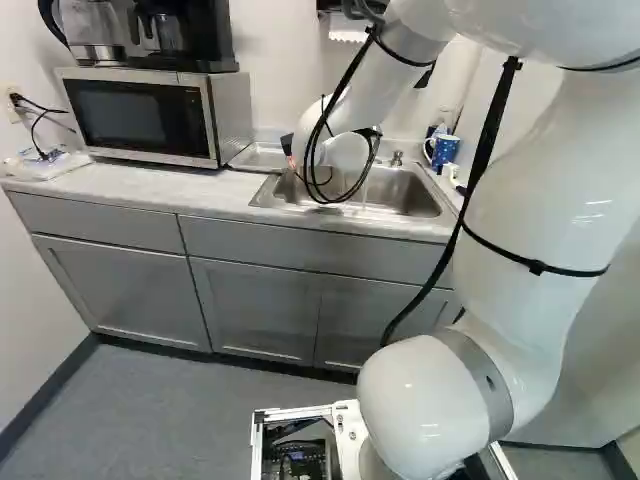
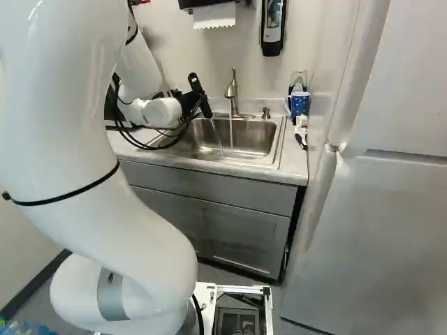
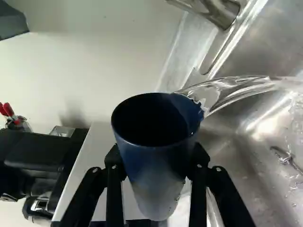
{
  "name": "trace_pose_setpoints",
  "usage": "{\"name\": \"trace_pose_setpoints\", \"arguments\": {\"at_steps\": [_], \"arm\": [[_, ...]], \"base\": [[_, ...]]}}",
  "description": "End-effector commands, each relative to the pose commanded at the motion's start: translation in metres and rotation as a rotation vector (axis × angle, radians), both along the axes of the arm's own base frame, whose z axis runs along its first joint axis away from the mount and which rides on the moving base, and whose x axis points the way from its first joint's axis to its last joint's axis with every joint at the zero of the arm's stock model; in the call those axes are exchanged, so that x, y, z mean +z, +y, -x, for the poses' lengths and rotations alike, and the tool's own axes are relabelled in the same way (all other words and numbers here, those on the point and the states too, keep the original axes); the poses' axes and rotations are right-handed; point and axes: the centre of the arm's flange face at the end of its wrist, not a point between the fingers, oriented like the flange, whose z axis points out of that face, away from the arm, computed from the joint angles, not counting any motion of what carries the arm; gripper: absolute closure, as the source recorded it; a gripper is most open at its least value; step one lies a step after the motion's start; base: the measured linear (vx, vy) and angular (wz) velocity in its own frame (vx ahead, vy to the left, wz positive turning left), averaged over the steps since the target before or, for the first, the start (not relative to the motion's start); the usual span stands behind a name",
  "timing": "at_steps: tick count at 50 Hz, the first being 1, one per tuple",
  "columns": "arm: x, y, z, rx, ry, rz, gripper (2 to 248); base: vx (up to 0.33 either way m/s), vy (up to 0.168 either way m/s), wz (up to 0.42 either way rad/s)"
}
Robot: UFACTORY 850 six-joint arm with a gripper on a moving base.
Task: Rinse the cup and place it in the tray
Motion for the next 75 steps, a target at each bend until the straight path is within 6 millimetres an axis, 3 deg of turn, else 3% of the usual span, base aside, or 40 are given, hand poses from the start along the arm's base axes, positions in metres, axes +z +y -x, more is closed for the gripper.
{"name": "trace_pose_setpoints", "arguments": {"at_steps": [75], "arm": [[0.0000, 0.0000, 0.0000, -0.133, 0.121, -0.768, 126]], "base": [[0.000, 0.000, 0.000]]}}
